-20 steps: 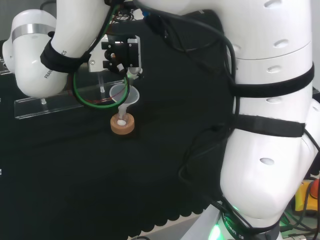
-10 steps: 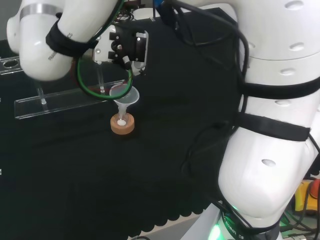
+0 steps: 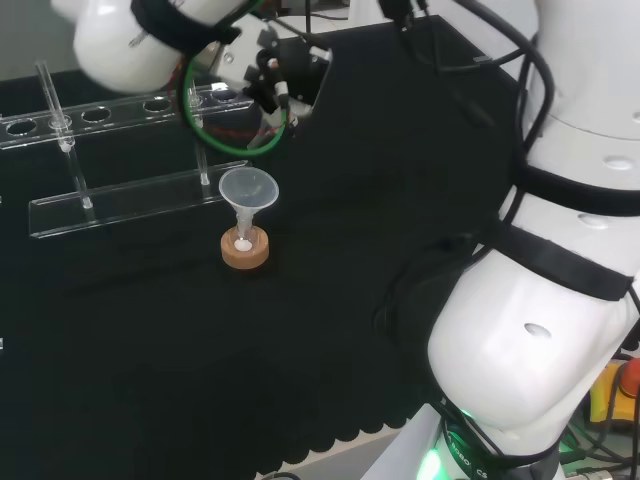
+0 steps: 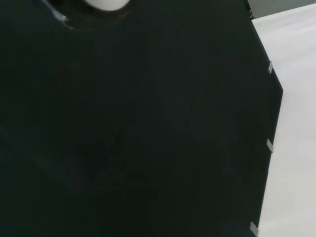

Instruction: Pour all the NaCl from the weighing funnel into the round-bottom flask.

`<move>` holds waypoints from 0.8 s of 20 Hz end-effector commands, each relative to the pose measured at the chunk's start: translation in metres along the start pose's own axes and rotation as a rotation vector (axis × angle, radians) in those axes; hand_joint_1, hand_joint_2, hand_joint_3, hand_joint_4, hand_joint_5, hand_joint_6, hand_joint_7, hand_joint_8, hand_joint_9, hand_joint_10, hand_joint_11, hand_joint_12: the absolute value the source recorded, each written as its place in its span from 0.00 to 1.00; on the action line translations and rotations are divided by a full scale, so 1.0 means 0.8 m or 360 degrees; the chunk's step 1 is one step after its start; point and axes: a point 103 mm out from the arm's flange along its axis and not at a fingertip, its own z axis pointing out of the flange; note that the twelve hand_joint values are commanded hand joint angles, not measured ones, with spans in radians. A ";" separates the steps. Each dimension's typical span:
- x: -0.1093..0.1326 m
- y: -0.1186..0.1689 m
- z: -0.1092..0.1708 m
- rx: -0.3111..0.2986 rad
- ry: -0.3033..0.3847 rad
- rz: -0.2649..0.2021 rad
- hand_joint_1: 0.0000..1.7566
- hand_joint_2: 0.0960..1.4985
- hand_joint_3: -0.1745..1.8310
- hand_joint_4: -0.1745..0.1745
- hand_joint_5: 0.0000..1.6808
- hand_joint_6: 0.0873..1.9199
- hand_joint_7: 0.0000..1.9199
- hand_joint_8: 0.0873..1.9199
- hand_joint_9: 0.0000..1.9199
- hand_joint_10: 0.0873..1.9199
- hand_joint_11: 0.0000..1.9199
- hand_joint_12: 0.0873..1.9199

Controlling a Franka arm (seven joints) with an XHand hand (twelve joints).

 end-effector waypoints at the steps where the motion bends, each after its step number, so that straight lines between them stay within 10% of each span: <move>1: -0.022 0.001 0.051 -0.0023 0.0415 -0.0012 0.61 0.68 0.10 0.96 0.66 0.39 0.70 0.12 0.79 0.00 0.68 0.34; 16: -0.045 0.027 0.118 -0.0142 0.0928 0.0004 0.61 0.67 0.10 0.95 0.66 0.39 0.70 0.12 0.80 0.00 0.68 0.34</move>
